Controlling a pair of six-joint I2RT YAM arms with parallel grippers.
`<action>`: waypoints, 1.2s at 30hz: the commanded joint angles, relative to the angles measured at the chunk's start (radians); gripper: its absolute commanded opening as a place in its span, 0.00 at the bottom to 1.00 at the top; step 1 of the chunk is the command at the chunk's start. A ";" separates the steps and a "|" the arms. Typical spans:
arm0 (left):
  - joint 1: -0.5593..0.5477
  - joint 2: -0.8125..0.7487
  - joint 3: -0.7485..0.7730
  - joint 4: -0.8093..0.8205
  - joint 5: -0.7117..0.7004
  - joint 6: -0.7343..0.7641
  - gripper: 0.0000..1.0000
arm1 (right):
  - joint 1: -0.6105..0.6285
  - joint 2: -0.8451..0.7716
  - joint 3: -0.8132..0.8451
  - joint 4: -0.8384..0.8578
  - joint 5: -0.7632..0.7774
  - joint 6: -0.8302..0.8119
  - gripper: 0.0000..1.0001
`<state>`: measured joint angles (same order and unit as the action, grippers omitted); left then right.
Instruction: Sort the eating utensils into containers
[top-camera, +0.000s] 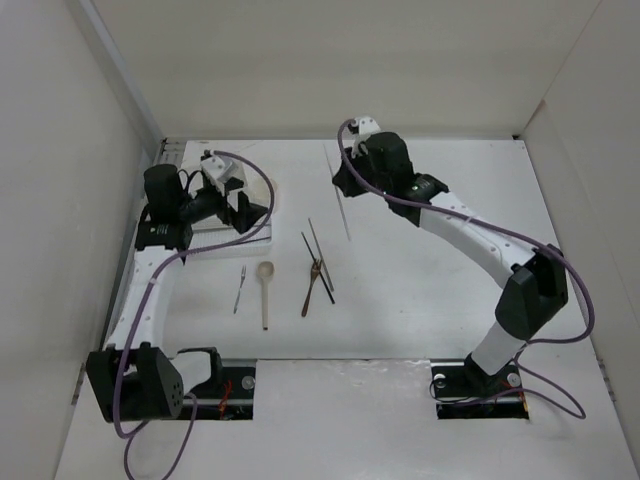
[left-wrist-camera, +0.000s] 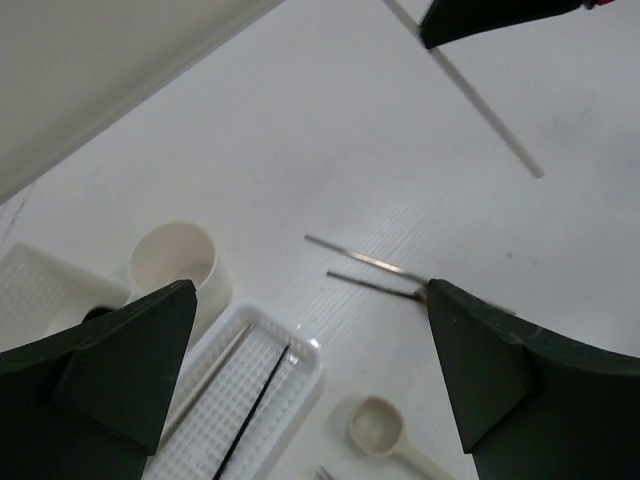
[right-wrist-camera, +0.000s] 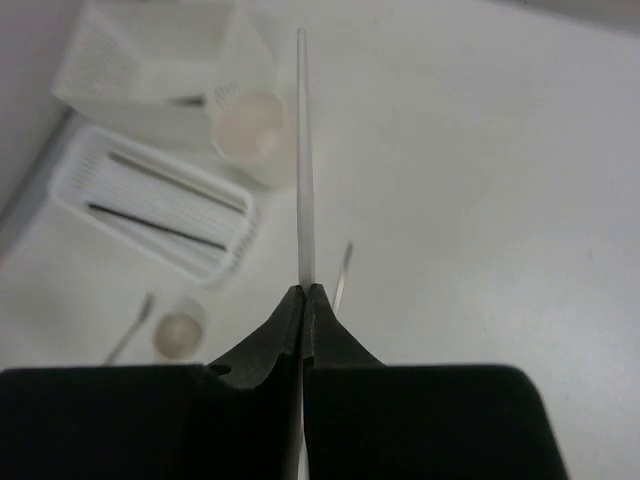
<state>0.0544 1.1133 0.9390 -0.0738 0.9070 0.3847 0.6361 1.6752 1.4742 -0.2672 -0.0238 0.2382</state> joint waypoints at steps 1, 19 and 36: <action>-0.022 0.061 0.113 0.133 0.233 -0.185 1.00 | 0.005 -0.028 0.112 0.177 -0.071 0.044 0.00; -0.096 0.266 0.181 0.468 0.432 -0.619 0.95 | 0.105 0.132 0.278 0.453 -0.287 0.199 0.00; -0.096 0.275 0.210 0.290 0.224 -0.480 0.00 | 0.137 0.100 0.178 0.517 -0.291 0.260 0.00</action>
<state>-0.0383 1.3941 1.0889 0.2161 1.1603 -0.1188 0.7620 1.8259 1.6680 0.1741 -0.3038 0.4709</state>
